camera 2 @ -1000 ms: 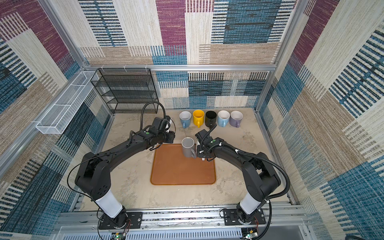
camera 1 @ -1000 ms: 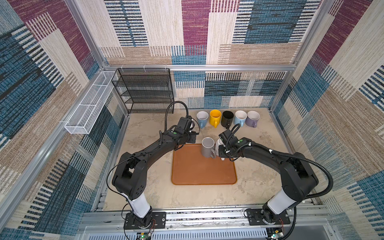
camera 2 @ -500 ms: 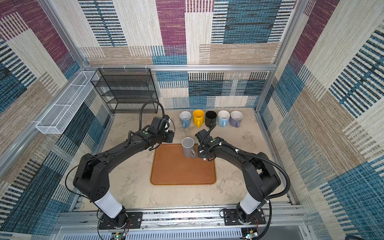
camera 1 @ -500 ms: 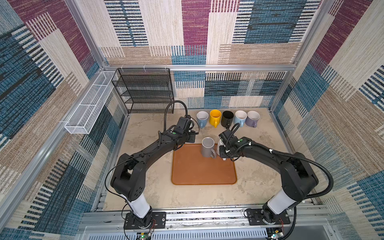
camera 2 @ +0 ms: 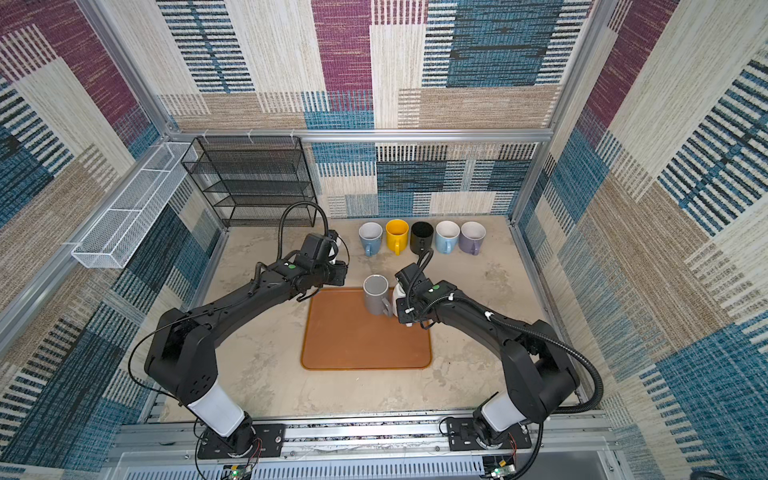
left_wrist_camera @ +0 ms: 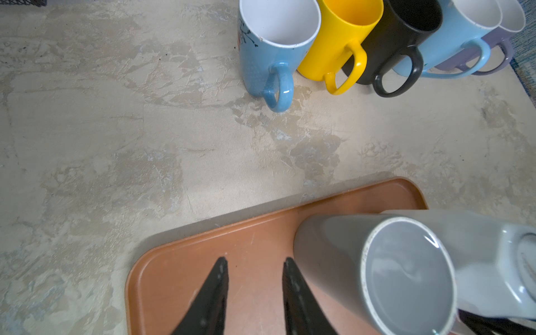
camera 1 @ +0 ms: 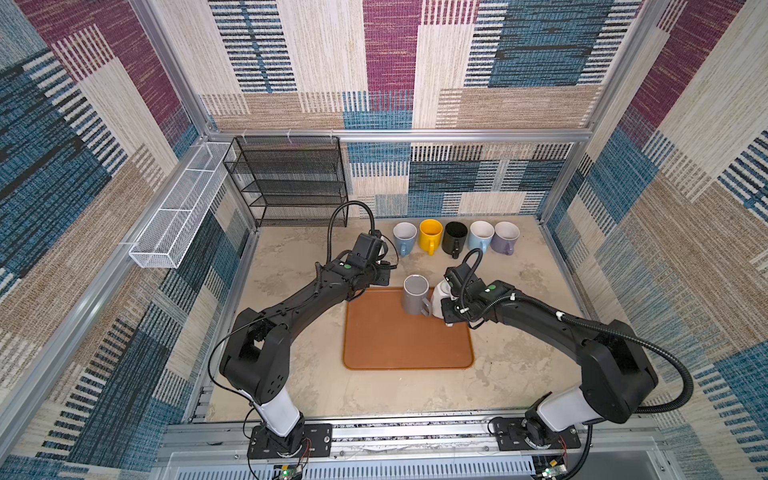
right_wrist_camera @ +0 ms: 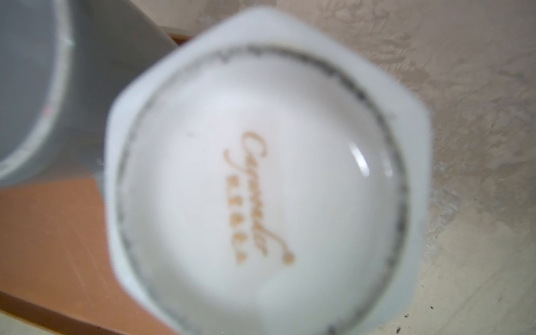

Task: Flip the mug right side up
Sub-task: 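Lower the right gripper onto the white mug's base while the left gripper withdraws, then lift the upside-down white mug with the right gripper toward the left gripper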

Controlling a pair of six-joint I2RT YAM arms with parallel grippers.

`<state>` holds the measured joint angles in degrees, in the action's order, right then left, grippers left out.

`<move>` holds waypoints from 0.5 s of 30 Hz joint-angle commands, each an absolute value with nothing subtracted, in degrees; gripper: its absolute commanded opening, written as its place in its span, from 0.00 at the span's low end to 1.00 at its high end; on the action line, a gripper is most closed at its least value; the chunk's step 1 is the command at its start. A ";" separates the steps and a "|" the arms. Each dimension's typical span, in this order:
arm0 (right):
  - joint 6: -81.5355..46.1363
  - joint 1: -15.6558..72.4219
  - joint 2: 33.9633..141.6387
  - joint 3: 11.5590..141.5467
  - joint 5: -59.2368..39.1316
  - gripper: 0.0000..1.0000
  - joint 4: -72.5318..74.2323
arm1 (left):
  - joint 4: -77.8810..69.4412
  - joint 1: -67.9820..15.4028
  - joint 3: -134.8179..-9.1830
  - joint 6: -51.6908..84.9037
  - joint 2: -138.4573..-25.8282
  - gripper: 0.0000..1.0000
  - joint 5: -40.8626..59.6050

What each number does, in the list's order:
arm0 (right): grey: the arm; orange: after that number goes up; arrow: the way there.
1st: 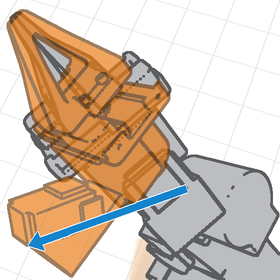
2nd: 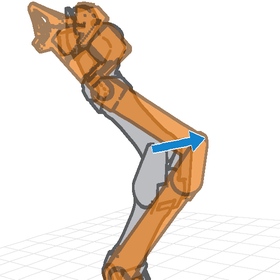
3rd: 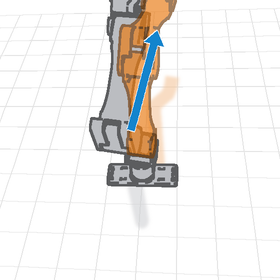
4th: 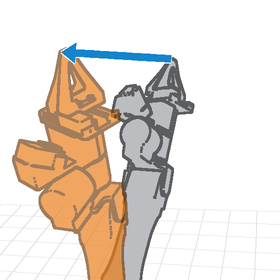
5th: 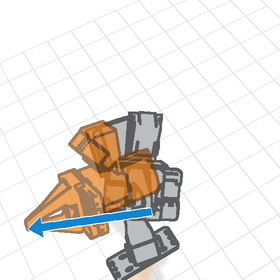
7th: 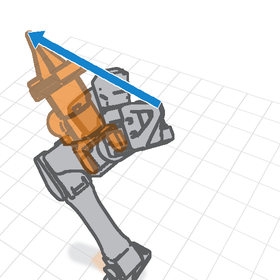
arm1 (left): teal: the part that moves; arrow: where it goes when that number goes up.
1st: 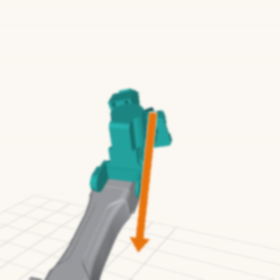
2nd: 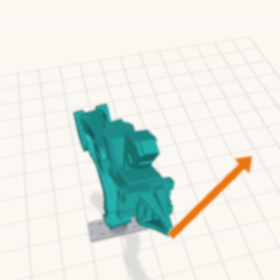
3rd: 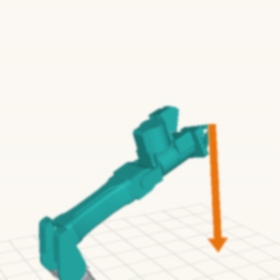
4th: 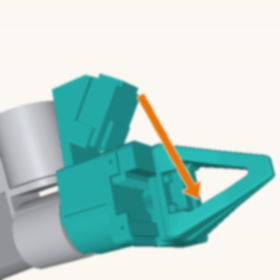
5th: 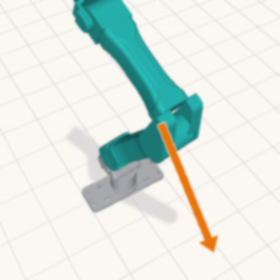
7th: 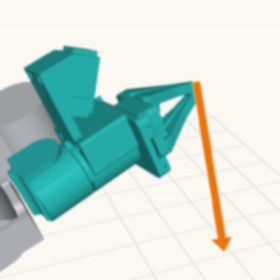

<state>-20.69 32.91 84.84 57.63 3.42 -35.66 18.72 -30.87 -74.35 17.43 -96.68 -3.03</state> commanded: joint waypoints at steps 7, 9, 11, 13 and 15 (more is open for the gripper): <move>-15.04 32.88 79.94 56.69 2.12 0.05 -31.39 | 18.66 -30.83 -73.72 16.68 -94.94 0.33 -2.95; -15.03 32.87 79.34 56.63 4.04 0.04 -32.54 | 18.21 -30.85 -73.24 16.70 -94.43 0.33 -2.64; -14.94 32.87 78.23 56.41 4.47 0.04 -32.79 | 18.04 -30.80 -73.29 16.72 -94.16 0.33 -2.39; -14.63 32.87 77.21 56.84 4.61 0.04 -33.11 | 18.09 -30.83 -73.31 16.85 -93.89 0.33 -2.14; -14.40 32.87 76.57 57.84 5.33 0.04 -33.99 | 18.09 -30.82 -73.28 16.79 -93.56 0.33 -1.93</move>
<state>-15.33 32.86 77.60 56.60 3.27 -35.88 18.76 -30.87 -73.30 17.45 -94.30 -2.63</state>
